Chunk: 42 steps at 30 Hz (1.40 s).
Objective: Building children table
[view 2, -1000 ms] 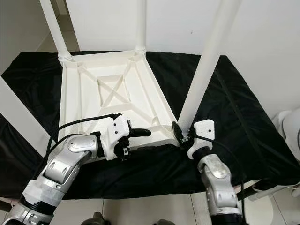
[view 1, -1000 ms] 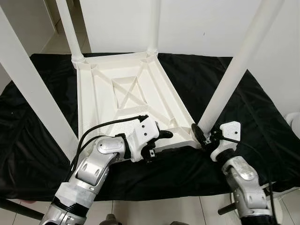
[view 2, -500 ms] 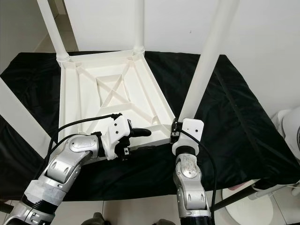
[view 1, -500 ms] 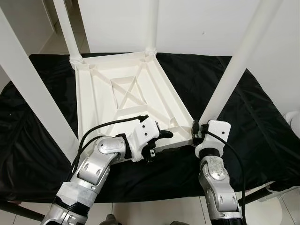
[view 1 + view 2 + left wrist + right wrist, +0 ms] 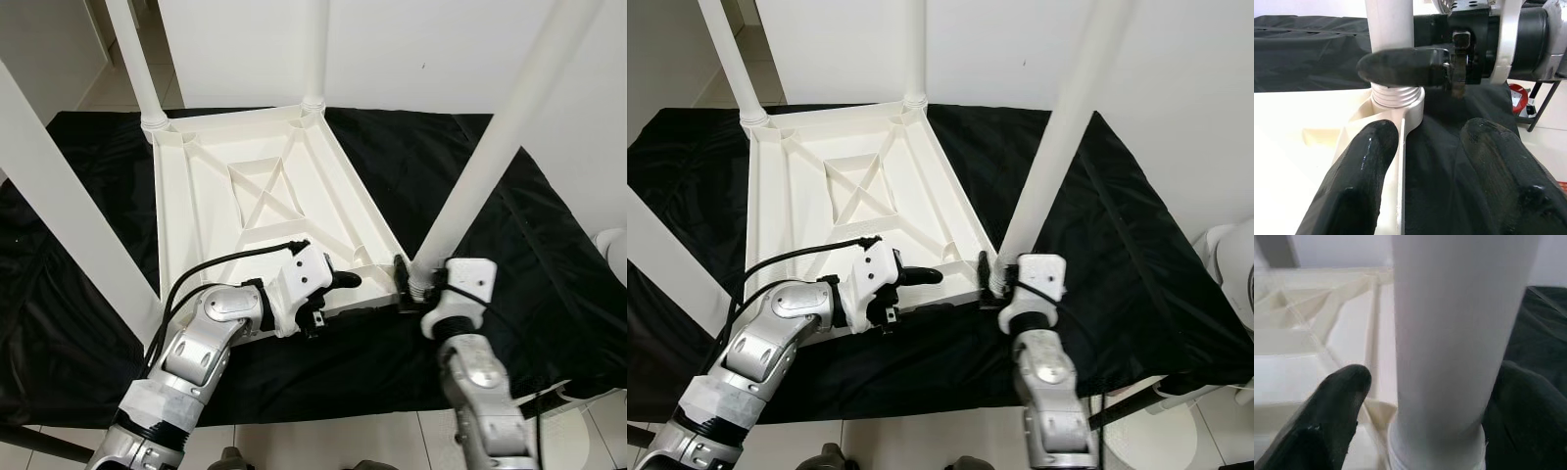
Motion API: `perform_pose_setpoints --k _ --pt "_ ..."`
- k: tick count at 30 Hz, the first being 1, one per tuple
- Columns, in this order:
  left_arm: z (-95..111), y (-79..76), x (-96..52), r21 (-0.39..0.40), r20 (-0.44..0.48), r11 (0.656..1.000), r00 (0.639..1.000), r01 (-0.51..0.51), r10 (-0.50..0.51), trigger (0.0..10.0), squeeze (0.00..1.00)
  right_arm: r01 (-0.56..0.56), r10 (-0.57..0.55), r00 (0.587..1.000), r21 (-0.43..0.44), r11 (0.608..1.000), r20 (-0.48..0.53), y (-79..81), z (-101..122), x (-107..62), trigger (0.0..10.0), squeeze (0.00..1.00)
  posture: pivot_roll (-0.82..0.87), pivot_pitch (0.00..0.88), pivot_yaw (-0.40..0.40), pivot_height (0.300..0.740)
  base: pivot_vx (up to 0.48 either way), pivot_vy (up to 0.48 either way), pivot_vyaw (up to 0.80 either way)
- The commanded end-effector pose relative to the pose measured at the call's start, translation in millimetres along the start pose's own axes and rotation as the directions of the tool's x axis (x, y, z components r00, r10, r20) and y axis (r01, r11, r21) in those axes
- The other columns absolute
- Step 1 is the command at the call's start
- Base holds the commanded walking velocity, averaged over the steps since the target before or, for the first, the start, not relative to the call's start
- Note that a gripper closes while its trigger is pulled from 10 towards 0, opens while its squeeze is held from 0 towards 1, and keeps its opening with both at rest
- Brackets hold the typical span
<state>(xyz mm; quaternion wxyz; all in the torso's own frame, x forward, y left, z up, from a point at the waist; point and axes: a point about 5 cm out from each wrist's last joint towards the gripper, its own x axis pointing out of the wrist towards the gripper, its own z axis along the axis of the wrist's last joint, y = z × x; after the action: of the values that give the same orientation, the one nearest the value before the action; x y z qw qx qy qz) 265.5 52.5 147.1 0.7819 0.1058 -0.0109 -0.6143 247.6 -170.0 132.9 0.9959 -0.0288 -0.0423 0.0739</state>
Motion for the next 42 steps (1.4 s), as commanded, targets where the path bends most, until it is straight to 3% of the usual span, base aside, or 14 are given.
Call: perform_pose_setpoints --k 1,6,8,12,14,17,20,29,30,31,32,33,34,42 --pt "-0.3 3.2 1.2 0.006 -0.003 0.999 0.999 -0.053 0.053 10.0 0.00 -0.012 0.012 1.000 0.022 1.000 0.008 -4.5 -0.5 -2.3 10.0 0.00 -0.04 0.000 0.005 0.740 0.000 0.000 0.00" --pt "-0.1 4.1 2.6 0.010 -0.001 0.999 0.999 -0.047 0.047 10.0 0.00 -0.144 0.144 0.989 -0.008 0.990 -0.015 -17.8 -3.3 -2.6 10.0 0.00 -0.05 0.000 0.009 0.740 0.000 0.000 0.00" --pt "1.3 6.3 5.4 0.017 0.005 0.999 0.999 -0.044 0.043 10.0 0.00 -0.253 0.252 0.967 -0.033 0.967 -0.047 -21.6 -8.4 2.2 10.0 0.00 -0.05 0.000 0.009 0.740 0.000 0.000 0.00" --pt "2.6 8.0 8.0 0.029 0.011 0.999 0.999 -0.040 0.040 10.0 0.00 -0.332 0.324 0.940 -0.073 0.941 -0.104 -23.8 -15.9 11.6 10.0 0.00 -0.05 0.000 0.019 0.740 0.000 0.000 0.00" --pt "2.8 8.2 8.9 0.028 0.012 0.999 0.999 -0.037 0.036 10.0 0.00 -0.342 0.331 0.937 -0.101 0.934 -0.113 -25.1 -17.6 17.5 10.0 0.00 -0.05 0.000 0.020 0.740 0.000 0.000 0.00" --pt "3.3 7.8 9.5 0.031 0.015 0.999 0.999 -0.033 0.032 10.0 0.00 -0.366 0.356 0.926 -0.072 0.928 -0.123 -26.7 -19.0 21.7 10.0 0.00 -0.05 0.000 0.021 0.740 0.000 0.000 0.00" --pt "4.6 8.2 11.0 0.036 0.019 0.999 0.999 -0.028 0.027 10.0 0.00 -0.426 0.411 0.901 -0.104 0.899 -0.136 -28.7 -17.1 35.7 10.0 0.00 -0.04 0.000 0.017 0.740 0.000 0.000 0.00" --pt "6.2 7.4 12.5 0.028 0.033 0.999 0.999 -0.021 0.020 10.0 0.00 -0.480 0.467 0.875 -0.105 0.871 -0.124 -29.9 -15.4 42.4 10.0 0.00 -0.03 0.000 0.011 0.740 0.000 0.000 0.00" --pt "6.1 5.9 12.7 0.025 0.033 1.000 0.999 -0.013 0.012 10.0 0.00 -0.487 0.475 0.872 -0.105 0.867 -0.119 -29.8 -15.1 43.5 6.4 0.00 -0.02 0.000 0.011 0.740 0.000 0.000 0.00" --pt "6.1 5.9 12.7 0.025 0.033 1.000 0.999 -0.013 0.012 10.0 0.00 -0.487 0.475 0.872 -0.105 0.867 -0.119 -29.8 -15.1 43.5 6.4 0.00 -0.02 0.000 0.011 0.740 0.000 0.000 0.00" --pt "4.7 2.5 12.0 0.022 0.030 1.000 1.000 0.002 -0.002 10.0 0.00 -0.499 0.489 0.865 -0.098 0.861 -0.109 -28.8 -14.0 43.9 1.1 0.00 -0.02 0.000 0.008 0.740 0.000 0.000 0.00" --pt "4.7 2.5 12.0 0.022 0.030 1.000 1.000 0.002 -0.002 10.0 0.00 -0.499 0.489 0.865 -0.098 0.861 -0.109 -28.8 -14.0 43.9 1.1 0.00 -0.02 0.000 0.008 0.740 0.000 0.000 0.00" --pt "4.0 1.9 11.6 0.020 0.028 1.000 1.000 0.004 -0.004 10.0 0.00 -0.503 0.494 0.863 -0.090 0.860 -0.108 -27.9 -14.7 42.4 0.0 0.00 -0.02 0.000 0.008 0.740 0.000 0.000 0.00" --pt "3.0 1.5 11.9 0.015 0.024 1.000 1.000 0.004 -0.004 10.0 0.00 -0.515 0.507 0.856 -0.076 0.854 -0.106 -27.9 -19.0 38.5 0.0 0.00 -0.03 0.000 0.008 0.740 0.000 0.000 0.00"
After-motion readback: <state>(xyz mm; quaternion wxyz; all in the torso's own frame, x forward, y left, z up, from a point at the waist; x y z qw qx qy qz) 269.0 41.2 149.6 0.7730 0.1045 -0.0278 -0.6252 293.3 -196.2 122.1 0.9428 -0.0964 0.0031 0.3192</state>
